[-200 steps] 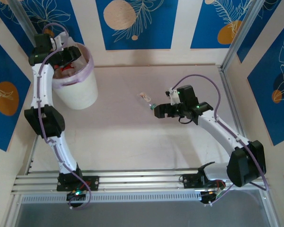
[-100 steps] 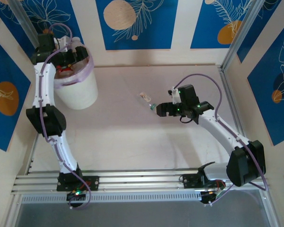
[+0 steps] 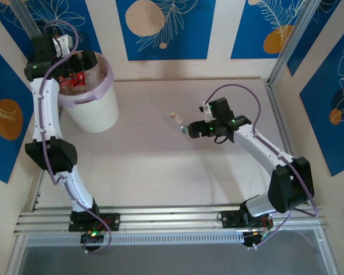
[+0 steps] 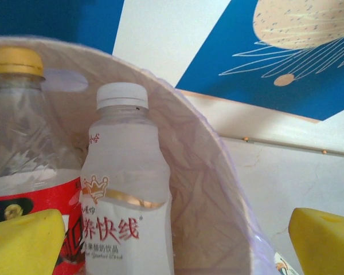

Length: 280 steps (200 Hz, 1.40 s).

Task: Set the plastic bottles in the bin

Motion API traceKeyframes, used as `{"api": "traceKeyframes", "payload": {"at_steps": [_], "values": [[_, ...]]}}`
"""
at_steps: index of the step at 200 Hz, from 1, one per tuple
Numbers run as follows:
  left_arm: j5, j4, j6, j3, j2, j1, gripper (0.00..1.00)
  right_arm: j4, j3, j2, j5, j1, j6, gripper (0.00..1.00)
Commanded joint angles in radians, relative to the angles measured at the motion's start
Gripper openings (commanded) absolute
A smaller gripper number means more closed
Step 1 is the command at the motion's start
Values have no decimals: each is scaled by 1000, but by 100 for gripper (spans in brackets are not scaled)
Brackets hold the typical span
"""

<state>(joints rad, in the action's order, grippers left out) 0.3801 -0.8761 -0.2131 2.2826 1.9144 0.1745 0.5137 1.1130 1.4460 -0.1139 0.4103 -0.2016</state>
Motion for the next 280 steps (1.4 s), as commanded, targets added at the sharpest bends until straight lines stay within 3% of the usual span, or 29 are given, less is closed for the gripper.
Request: {"api": "traceKeyframes", "payload": {"at_steps": [1,21,89,174,194,253,280], "values": [[-23,-4,24,-66,-89,8,100,12,56,45,-29,10,73,89],[-4,49,0,-194,-182,5,100,0,109,122,-17,14,96,89],[85,366,-195,-856,-589,-26,100,40,356,445,-32,47,165,90],[35,226,-196,-989,-808,-125,99,86,443,639,-52,71,159,84],[23,244,-225,-1045,-837,-187,98,85,443,659,-50,76,151,81],[15,590,-459,-1264,-759,-482,97,80,413,676,-117,95,147,76],[-1,693,-498,-1338,-731,-510,98,64,392,673,-128,97,136,69]]}}
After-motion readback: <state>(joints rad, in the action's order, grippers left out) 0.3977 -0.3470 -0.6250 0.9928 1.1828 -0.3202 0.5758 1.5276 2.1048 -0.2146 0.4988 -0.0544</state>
